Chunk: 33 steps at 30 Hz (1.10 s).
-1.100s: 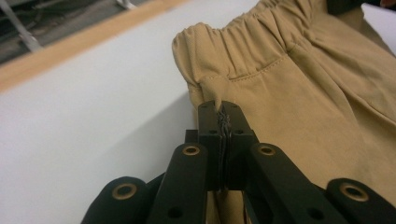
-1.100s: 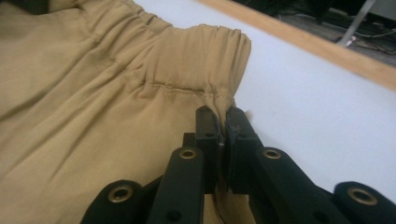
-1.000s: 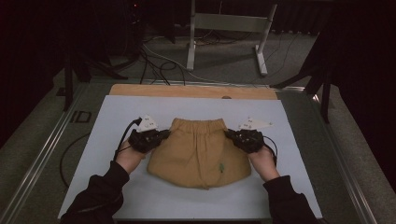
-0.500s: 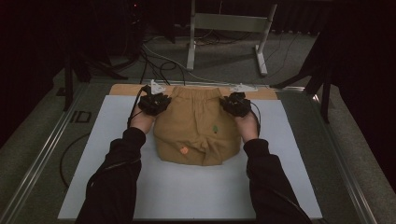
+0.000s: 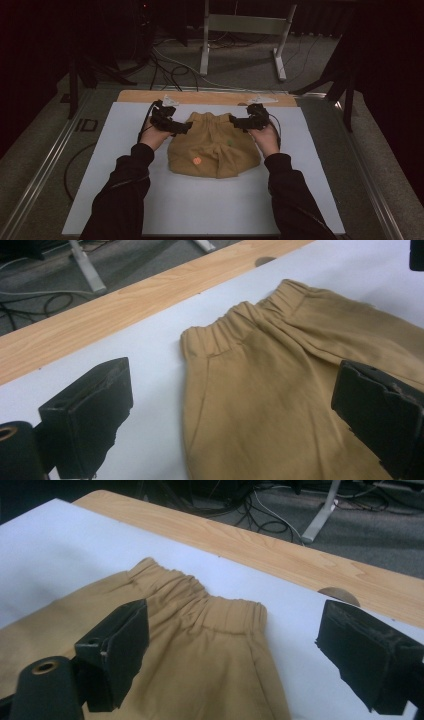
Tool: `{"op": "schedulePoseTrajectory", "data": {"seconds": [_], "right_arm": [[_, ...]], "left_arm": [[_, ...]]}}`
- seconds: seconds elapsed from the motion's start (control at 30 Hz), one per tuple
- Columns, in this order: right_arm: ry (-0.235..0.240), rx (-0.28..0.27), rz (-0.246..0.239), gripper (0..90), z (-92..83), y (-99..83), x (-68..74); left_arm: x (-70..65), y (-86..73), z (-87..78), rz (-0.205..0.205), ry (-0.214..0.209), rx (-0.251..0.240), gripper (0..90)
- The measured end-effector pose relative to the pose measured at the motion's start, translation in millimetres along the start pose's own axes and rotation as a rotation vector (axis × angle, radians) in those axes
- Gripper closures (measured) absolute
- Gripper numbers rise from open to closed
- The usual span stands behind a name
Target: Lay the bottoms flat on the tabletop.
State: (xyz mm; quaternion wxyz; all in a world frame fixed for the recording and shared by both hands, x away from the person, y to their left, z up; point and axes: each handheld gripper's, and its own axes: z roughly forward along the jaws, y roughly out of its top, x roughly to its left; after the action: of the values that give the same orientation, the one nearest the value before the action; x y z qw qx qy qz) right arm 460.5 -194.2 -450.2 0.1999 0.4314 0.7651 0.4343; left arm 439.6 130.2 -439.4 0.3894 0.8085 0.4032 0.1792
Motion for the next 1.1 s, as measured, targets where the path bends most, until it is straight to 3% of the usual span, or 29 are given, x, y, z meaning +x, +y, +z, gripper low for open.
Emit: {"op": "schedulePoseTrajectory", "data": {"seconds": [0.23,0.27,0.4,0.43,0.67,0.83,0.93,0.97,1.0,1.1], "right_arm": [[0.039,-0.027,-0.031,14.0,-19.4,-3.0,15.1],[0.069,-0.042,-0.035,13.9,-26.4,-5.1,20.3],[0.078,-0.072,-0.058,13.9,-40.6,-10.5,29.0],[0.088,-0.074,-0.063,13.7,-44.0,-12.8,30.7],[0.134,-0.096,-0.091,13.8,-68.9,-32.3,42.1],[0.175,-0.106,-0.107,14.0,-89.0,-47.6,52.7],[0.201,-0.117,-0.118,14.2,-94.8,-53.8,58.2],[0.212,-0.098,-0.153,14.2,-97.9,-58.0,64.7],[0.225,-0.103,-0.155,14.5,-98.7,-60.3,68.3],[0.27,-0.113,-0.177,14.6,-99.8,-65.0,80.6]], "left_arm": [[-8.5,-8.4,-15.9,0.009,-0.042,-0.028,3.0],[-11.6,-10.9,-20.3,0.018,-0.053,-0.03,2.7],[-17.7,-15.2,-28.0,0.031,-0.08,-0.04,2.8],[-23.1,-18.5,-33.2,0.056,-0.084,-0.036,3.1],[-39.6,-32.7,-51.2,0.108,-0.128,-0.055,3.9],[-58.8,-52.9,-67.3,0.141,-0.176,-0.066,3.8],[-63.7,-60.2,-74.6,0.156,-0.178,-0.081,3.8],[-66.1,-64.2,-78.3,0.158,-0.178,-0.089,3.8],[-70.2,-73.1,-85.9,0.17,-0.178,-0.092,3.8],[-74.6,-90.5,-98.4,0.148,-0.185,-0.112,3.2]]}}
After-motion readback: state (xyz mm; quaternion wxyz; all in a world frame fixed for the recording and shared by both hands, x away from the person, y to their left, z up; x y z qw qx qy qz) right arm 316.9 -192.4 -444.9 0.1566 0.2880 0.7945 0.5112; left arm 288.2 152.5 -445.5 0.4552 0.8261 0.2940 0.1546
